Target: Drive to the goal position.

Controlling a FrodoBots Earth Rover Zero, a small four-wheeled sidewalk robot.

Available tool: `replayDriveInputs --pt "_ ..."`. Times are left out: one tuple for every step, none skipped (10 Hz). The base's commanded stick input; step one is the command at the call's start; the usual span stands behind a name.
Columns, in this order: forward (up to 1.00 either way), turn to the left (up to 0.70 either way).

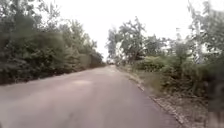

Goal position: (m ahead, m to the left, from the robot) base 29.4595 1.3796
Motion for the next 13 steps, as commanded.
replayDriveInputs --pt "1.0 0.0" --pt "1.0 0.0" --pt "1.0 0.0" --pt "1.0 0.0" --pt "1.0 0.0" --pt "1.0 0.0" --pt "1.0 0.0" --pt "1.0 0.0" --pt "1.0 0.0" --pt "1.0 0.0" --pt "1.0 0.0" --pt "1.0 0.0" --pt "1.0 0.0"
